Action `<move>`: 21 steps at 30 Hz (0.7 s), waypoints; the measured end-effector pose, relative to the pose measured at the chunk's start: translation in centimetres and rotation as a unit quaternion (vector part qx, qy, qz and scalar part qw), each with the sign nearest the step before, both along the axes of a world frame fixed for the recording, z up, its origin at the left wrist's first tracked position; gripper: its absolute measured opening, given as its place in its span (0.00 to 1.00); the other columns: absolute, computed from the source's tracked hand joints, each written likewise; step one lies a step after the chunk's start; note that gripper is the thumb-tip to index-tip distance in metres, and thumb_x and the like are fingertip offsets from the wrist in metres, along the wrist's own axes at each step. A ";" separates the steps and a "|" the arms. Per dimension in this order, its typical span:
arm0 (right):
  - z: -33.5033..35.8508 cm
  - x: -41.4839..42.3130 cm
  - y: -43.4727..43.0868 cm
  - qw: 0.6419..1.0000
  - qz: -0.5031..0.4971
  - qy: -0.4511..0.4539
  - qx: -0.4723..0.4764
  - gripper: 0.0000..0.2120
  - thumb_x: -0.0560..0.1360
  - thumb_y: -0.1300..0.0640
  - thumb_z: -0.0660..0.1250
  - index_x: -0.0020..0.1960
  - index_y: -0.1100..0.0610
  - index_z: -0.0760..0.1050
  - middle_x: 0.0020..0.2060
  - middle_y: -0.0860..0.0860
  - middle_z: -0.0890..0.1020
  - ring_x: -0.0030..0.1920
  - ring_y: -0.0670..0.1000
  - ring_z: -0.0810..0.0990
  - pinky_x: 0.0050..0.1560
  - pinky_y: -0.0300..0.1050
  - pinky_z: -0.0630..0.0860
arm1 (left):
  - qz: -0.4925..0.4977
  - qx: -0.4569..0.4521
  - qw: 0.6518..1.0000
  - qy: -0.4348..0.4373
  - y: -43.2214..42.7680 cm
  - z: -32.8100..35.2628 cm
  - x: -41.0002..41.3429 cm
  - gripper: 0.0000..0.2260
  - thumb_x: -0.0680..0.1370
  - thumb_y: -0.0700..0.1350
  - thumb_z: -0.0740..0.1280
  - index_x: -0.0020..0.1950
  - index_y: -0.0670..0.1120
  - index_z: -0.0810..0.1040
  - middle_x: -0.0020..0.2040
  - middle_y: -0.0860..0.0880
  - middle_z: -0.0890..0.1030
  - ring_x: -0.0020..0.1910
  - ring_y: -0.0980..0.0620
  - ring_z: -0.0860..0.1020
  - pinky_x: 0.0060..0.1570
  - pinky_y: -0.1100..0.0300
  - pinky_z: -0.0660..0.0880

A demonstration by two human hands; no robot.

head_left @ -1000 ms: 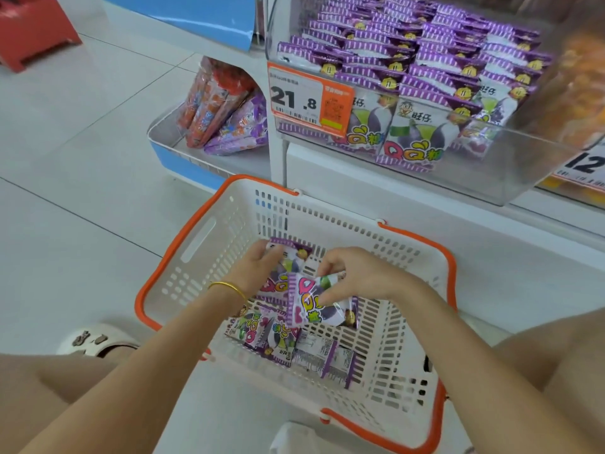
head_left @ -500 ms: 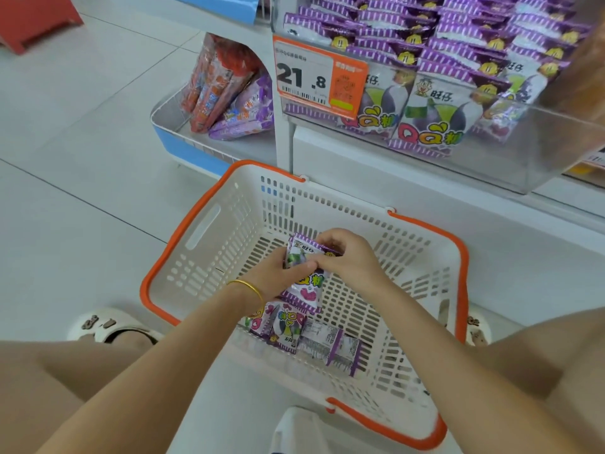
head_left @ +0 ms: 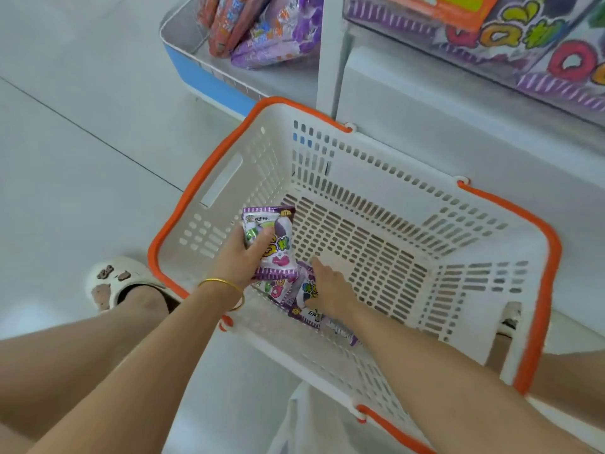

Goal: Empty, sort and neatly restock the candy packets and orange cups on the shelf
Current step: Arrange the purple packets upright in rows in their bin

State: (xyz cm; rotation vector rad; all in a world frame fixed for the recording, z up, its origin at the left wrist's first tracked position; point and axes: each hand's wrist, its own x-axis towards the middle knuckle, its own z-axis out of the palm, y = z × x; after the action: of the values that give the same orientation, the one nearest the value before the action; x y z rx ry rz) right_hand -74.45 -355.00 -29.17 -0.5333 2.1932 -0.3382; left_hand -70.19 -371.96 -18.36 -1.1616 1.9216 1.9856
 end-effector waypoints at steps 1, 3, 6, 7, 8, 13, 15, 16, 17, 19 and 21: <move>-0.2 0.4 -0.2 0.999 0.011 0.047 0.024 0.43 0.72 0.50 0.72 0.77 0.55 0.48 0.64 0.57 0.69 0.65 0.61 0.68 0.60 0.55 0.70 | 0.012 0.014 1.000 0.001 0.1 0.0 -0.1 0.07 0.77 0.54 0.64 0.52 0.53 0.74 0.46 0.48 0.84 0.43 0.47 0.83 0.49 0.45 0.79; -0.1 0.8 -0.1 0.995 0.015 0.088 0.042 0.35 0.72 0.49 0.71 0.72 0.56 0.57 0.61 0.56 0.69 0.61 0.59 0.70 0.56 0.53 0.69 | 0.041 0.049 0.998 -0.004 0.2 0.2 -0.5 0.06 0.78 0.53 0.63 0.52 0.54 0.74 0.46 0.47 0.83 0.43 0.47 0.82 0.50 0.48 0.78; 1.4 -0.5 1.5 0.999 -0.030 0.029 0.004 0.25 0.74 0.51 0.69 0.66 0.58 0.66 0.57 0.54 0.70 0.55 0.55 0.73 0.51 0.48 0.68 | 0.057 0.062 0.996 0.002 0.4 0.4 -1.2 0.03 0.78 0.50 0.64 0.51 0.55 0.74 0.46 0.47 0.83 0.43 0.48 0.82 0.49 0.51 0.79; 2.3 -1.3 2.3 0.996 -0.082 -0.004 -0.017 0.25 0.74 0.52 0.70 0.67 0.59 0.66 0.61 0.54 0.70 0.58 0.55 0.72 0.53 0.47 0.69 | 0.054 0.055 0.997 0.008 0.7 0.5 -1.4 0.03 0.78 0.49 0.64 0.51 0.55 0.74 0.46 0.48 0.83 0.42 0.50 0.82 0.47 0.52 0.79; 3.3 -2.1 3.3 0.986 -0.158 -0.031 -0.048 0.27 0.74 0.54 0.71 0.68 0.58 0.66 0.65 0.54 0.70 0.60 0.54 0.72 0.54 0.45 0.70 | 0.050 0.050 0.997 0.013 1.1 0.9 -1.6 0.03 0.78 0.49 0.64 0.52 0.55 0.73 0.46 0.48 0.83 0.41 0.50 0.82 0.46 0.53 0.79; 10.4 -4.5 7.3 0.735 -0.569 -0.197 -0.313 0.19 0.72 0.63 0.72 0.60 0.55 0.73 0.58 0.55 0.78 0.51 0.55 0.80 0.46 0.53 0.78 | 0.021 0.004 0.999 0.045 3.7 3.0 -2.4 0.06 0.73 0.57 0.68 0.48 0.63 0.74 0.52 0.44 0.82 0.49 0.42 0.81 0.52 0.40 0.77; 13.7 -4.3 7.8 0.626 -0.606 -0.272 -0.408 0.14 0.73 0.65 0.68 0.58 0.59 0.73 0.47 0.56 0.84 0.43 0.54 0.84 0.38 0.48 0.81 | 0.008 -0.038 0.997 0.061 5.0 4.4 -2.8 0.06 0.74 0.57 0.66 0.48 0.64 0.72 0.52 0.45 0.81 0.50 0.43 0.80 0.52 0.42 0.77; 15.4 -3.9 7.7 0.609 -0.601 -0.283 -0.433 0.11 0.73 0.65 0.68 0.55 0.59 0.74 0.42 0.55 0.85 0.40 0.53 0.84 0.36 0.46 0.81 | 0.001 -0.050 0.996 0.077 5.9 5.4 -3.0 0.06 0.77 0.54 0.65 0.51 0.60 0.70 0.52 0.45 0.80 0.51 0.43 0.80 0.52 0.45 0.77; 17.0 -3.3 7.4 0.614 -0.587 -0.278 -0.448 0.08 0.73 0.64 0.68 0.52 0.58 0.75 0.39 0.54 0.85 0.38 0.52 0.84 0.35 0.45 0.81 | -0.010 -0.060 0.994 0.096 6.7 6.3 -3.1 0.06 0.79 0.50 0.63 0.55 0.55 0.68 0.52 0.45 0.78 0.51 0.44 0.79 0.51 0.48 0.76; 19.6 -1.7 6.8 0.666 -0.550 -0.215 -0.456 0.06 0.73 0.62 0.69 0.48 0.56 0.75 0.39 0.51 0.84 0.39 0.50 0.83 0.40 0.47 0.80 | -0.036 -0.077 0.990 0.113 8.5 8.2 -3.2 0.13 0.80 0.50 0.61 0.62 0.47 0.65 0.52 0.45 0.76 0.51 0.45 0.76 0.49 0.51 0.74; 21.5 -0.1 6.6 0.726 -0.520 -0.114 -0.436 0.08 0.72 0.58 0.72 0.49 0.55 0.76 0.40 0.47 0.83 0.40 0.47 0.80 0.40 0.42 0.75 | -0.051 -0.069 0.988 0.127 10.0 9.9 -3.1 0.18 0.80 0.55 0.59 0.64 0.46 0.63 0.51 0.44 0.75 0.48 0.46 0.75 0.46 0.51 0.73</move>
State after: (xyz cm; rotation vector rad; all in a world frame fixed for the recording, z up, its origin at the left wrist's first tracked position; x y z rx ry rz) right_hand -74.54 -348.37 -7.65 0.3655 1.7484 -1.9688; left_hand -73.30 -361.99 -8.43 -0.8512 2.2227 2.0606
